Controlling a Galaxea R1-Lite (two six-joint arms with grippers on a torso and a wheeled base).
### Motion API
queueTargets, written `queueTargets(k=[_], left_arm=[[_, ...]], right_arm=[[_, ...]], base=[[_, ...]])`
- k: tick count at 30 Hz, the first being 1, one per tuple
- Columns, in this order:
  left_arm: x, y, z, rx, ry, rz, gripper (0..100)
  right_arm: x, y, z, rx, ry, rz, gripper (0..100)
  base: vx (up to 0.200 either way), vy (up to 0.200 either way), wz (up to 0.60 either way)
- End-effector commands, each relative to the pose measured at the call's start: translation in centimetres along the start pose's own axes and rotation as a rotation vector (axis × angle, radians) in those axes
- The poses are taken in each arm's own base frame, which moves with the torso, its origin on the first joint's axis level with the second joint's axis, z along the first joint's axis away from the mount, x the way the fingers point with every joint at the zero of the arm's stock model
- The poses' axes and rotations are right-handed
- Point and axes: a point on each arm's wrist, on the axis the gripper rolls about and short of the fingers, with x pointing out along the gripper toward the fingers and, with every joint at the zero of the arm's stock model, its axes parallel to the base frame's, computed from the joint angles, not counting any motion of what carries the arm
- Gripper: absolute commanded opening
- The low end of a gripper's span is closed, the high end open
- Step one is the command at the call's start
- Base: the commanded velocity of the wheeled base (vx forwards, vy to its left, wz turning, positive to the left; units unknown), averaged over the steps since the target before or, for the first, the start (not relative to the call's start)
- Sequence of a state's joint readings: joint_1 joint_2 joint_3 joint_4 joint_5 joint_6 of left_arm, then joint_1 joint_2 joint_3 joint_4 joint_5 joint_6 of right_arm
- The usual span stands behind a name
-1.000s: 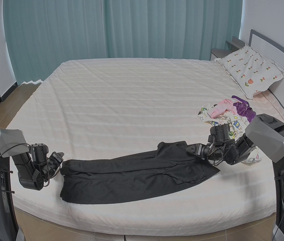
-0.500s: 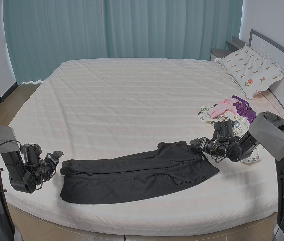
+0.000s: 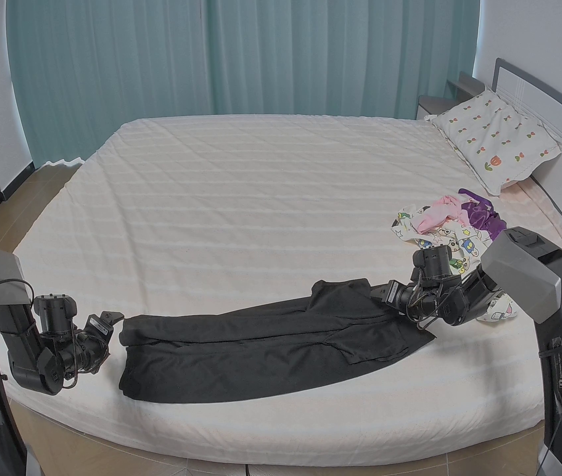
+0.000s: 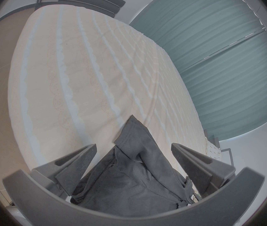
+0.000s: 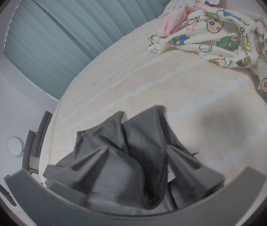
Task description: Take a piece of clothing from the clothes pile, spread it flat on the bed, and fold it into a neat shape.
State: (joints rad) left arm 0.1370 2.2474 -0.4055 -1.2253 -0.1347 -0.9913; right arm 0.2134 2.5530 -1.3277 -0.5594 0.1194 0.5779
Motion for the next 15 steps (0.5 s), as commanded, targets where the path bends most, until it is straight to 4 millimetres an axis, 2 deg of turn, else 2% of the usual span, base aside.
queueTargets(k=[1,7,15], left_arm=[[-0.1,0.2,-0.1,-0.003,0.003,0.005,100],[-0.1,0.2,-0.1,-0.002,0.005,0.009,100],[-0.1,0.2,-0.2,-0.001,0.006,0.009,100]], right_arm=[[0.2,-0.3,-0.3,0.0,0.012,-0.011,0],[-0.5,-1.0,0.7,0.018,-0.018,-0.022,0],[-1.0,-1.1,0.8,0.02,-0.032,-0.013,0]], base=[[0.0,0.0,0.0],[0.0,0.0,0.0],[0.0,0.0,0.0]])
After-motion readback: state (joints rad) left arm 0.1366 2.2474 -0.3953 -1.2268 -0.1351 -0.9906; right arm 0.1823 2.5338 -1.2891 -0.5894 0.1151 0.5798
